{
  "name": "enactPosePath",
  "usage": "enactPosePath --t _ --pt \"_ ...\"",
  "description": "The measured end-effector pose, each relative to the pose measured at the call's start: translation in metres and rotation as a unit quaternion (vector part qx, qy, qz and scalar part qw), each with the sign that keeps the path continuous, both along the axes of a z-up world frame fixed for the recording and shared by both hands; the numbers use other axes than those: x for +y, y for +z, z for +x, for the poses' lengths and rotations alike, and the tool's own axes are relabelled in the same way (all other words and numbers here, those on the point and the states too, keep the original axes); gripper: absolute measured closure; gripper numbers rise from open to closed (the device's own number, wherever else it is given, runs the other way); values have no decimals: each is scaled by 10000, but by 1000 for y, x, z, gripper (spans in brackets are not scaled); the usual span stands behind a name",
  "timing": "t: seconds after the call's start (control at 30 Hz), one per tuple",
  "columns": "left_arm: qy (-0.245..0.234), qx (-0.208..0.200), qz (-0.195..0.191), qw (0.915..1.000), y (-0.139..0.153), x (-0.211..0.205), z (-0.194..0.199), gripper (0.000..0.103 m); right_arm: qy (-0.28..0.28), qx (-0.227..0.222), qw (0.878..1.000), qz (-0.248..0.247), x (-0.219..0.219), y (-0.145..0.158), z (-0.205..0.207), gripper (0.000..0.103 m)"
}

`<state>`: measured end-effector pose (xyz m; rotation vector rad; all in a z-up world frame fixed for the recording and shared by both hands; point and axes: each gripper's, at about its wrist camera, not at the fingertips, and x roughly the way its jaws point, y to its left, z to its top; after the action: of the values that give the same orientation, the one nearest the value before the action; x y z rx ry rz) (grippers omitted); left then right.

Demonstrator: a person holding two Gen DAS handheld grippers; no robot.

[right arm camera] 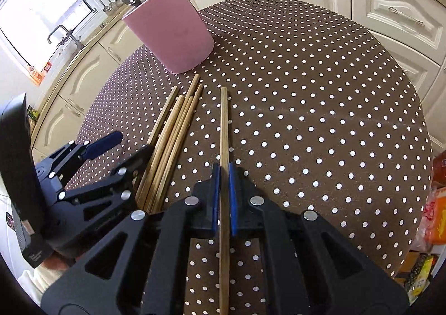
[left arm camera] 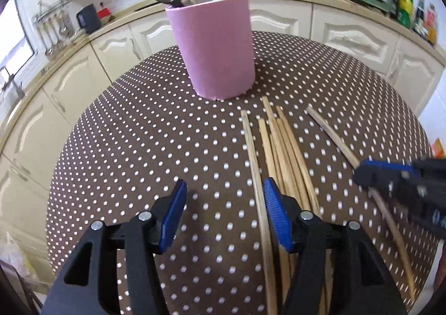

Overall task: Organize utensils
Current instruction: 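Grasp another wooden chopstick from the pile with the left gripper, then lift both held chopsticks up over the pink cup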

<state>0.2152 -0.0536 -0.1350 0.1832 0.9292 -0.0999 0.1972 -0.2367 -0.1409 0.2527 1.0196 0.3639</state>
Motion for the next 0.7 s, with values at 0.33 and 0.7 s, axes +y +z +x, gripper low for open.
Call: enactPosePath --t 0.33,0.7 --pt "65 57 -1095 9940 12 22 21 98 -125 -319 9993 133 -4 13 0 96" --pt "261 -1001 -1721 9796 66 52 6 98 -58 -1432 9873 679 4 69 -2 97"
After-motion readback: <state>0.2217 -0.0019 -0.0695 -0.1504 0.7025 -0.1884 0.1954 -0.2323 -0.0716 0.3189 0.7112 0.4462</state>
